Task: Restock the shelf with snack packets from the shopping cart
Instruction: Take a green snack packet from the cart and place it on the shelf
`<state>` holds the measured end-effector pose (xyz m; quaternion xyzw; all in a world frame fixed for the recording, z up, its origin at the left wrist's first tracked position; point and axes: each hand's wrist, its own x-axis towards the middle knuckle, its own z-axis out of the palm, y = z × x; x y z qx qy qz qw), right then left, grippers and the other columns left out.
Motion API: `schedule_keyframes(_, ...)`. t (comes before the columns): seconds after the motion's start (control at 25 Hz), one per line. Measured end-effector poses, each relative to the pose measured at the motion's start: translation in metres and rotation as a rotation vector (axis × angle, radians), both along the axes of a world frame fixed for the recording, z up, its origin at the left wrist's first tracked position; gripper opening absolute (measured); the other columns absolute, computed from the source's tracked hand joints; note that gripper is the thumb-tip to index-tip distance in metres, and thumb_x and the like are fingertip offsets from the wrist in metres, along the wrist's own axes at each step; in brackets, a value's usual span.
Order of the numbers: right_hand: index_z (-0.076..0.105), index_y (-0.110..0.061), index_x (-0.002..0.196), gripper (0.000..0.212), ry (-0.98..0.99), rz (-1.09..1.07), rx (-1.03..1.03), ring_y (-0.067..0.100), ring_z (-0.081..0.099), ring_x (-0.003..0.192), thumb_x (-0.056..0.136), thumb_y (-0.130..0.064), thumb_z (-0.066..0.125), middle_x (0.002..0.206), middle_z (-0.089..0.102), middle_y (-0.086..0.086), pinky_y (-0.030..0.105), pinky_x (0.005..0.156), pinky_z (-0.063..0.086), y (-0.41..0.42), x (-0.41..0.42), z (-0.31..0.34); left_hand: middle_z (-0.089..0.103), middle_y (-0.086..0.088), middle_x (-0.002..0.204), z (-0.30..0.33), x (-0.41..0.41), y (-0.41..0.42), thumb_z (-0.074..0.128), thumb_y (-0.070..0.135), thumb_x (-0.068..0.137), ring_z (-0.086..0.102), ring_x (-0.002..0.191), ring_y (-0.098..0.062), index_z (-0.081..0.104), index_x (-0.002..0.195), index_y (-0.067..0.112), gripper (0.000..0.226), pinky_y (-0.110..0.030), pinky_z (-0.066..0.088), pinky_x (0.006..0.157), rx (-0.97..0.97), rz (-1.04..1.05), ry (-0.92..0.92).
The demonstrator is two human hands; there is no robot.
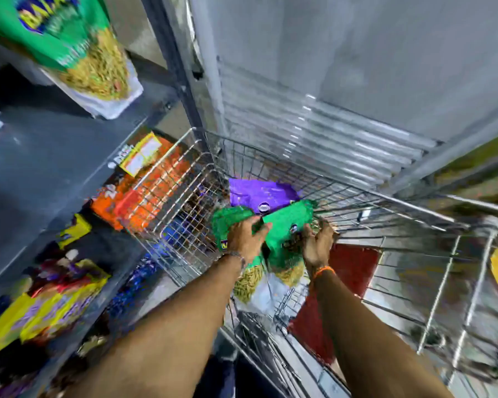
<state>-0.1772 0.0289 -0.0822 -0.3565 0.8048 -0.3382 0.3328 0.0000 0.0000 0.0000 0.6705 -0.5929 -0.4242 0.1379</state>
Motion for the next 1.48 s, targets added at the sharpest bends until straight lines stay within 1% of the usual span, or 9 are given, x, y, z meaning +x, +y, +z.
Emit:
schedule_keyframes(0.08,0.058,-0.024,0.114,0.053,-0.189,-0.084,-0.010,0.015,0.055,0.100,0.082,-0.066,0.057,0.112,0.060,0.013,0.045,0.101,0.046,-0.006,-0.008,-0.015,0.074,-0.011,0.106,-0.009,-0.012,0.000,0.058,0.065,0.071,0.067,0.102,-0.030,0.071,0.112,0.014,0.067,-0.035,0.051,0.084,0.033,0.122,0.030)
schedule_keyframes(0.2,0.060,-0.012,0.112,0.021,-0.403,-0.130,0.036,0.001,0.058,0.071,0.101,-0.027,0.050,0.088,0.063,0.001,0.016,0.067,0.052,-0.024,-0.016,-0.017,0.073,-0.016,0.099,-0.018,-0.029,0.004,0.067,0.064,0.072,0.069,0.094,-0.032,0.070,0.101,0.006,0.065,-0.038,0.054,0.077,0.171,0.291,0.075)
schedule_keyframes(0.32,0.064,-0.003,0.106,0.021,-0.506,-0.182,0.066,0.007,0.057,0.061,0.101,-0.013,0.047,0.078,0.062,0.003,0.023,0.057,0.047,-0.028,-0.022,-0.013,0.047,-0.001,0.054,-0.026,-0.032,0.009,0.073,0.041,0.083,0.044,0.054,-0.018,0.047,0.057,0.014,0.045,-0.028,0.031,0.050,0.211,0.479,0.224)
schedule_keyframes(0.4,0.063,-0.009,0.082,0.021,-0.536,-0.197,0.070,0.001,0.051,0.051,0.098,-0.006,0.050,0.068,0.058,0.000,0.021,0.053,0.042,-0.029,-0.026,-0.016,0.057,-0.008,0.062,-0.026,-0.031,0.013,0.072,0.039,0.084,0.050,0.054,-0.021,0.058,0.067,0.004,0.041,-0.030,0.037,0.049,0.258,0.569,0.308)
schedule_keyframes(0.52,0.054,-0.015,0.070,0.030,-0.509,-0.200,0.035,0.002,0.049,0.052,0.096,-0.001,0.051,0.062,0.054,-0.003,0.018,0.054,0.042,-0.025,-0.018,0.003,0.070,-0.022,0.107,-0.015,-0.029,0.021,0.073,0.038,0.083,0.070,0.090,-0.032,0.060,0.116,-0.012,0.062,-0.041,0.057,0.074,0.291,0.698,0.377)
schedule_keyframes(0.8,0.062,-0.020,0.076,0.016,-0.471,-0.180,-0.220,0.024,0.049,0.070,0.086,-0.032,0.063,0.069,0.057,0.005,0.039,0.065,0.042,-0.033,0.005,0.090,0.040,0.000,0.053,0.051,-0.006,0.022,0.076,0.033,0.082,0.037,0.047,-0.014,0.045,0.061,0.016,0.041,-0.028,0.029,0.050,0.166,0.725,0.532)
schedule_keyframes(1.08,0.058,-0.015,0.077,0.021,-0.532,-0.034,-0.503,-0.001,0.047,0.057,0.096,-0.007,0.054,0.069,0.054,-0.001,0.018,0.054,0.041,-0.062,0.073,0.235,0.036,0.009,0.051,0.145,0.061,0.005,0.078,0.042,0.073,0.031,0.057,-0.013,0.046,0.048,0.013,0.050,-0.035,0.027,0.052,-0.178,0.745,0.755)
schedule_keyframes(1.28,0.067,0.006,0.087,0.031,-0.687,0.194,-0.593,0.017,0.051,0.080,0.089,-0.025,0.063,0.085,0.064,0.012,0.034,0.072,0.042,-0.090,0.159,0.297,0.065,0.002,0.069,0.238,0.144,0.008,0.077,0.025,0.080,0.055,0.067,-0.012,0.066,0.063,0.014,0.023,-0.030,0.047,0.064,-0.417,0.884,0.907)
schedule_keyframes(1.48,0.069,-0.012,0.077,0.017,-0.754,0.373,-0.595,0.005,0.054,0.067,0.091,-0.006,0.063,0.070,0.065,-0.003,0.017,0.062,0.046,-0.116,0.257,0.358,0.073,-0.008,0.093,0.299,0.231,0.004,0.066,0.005,0.089,0.066,0.087,-0.019,0.070,0.084,0.008,0.007,-0.035,0.055,0.086,-0.598,0.947,1.049)
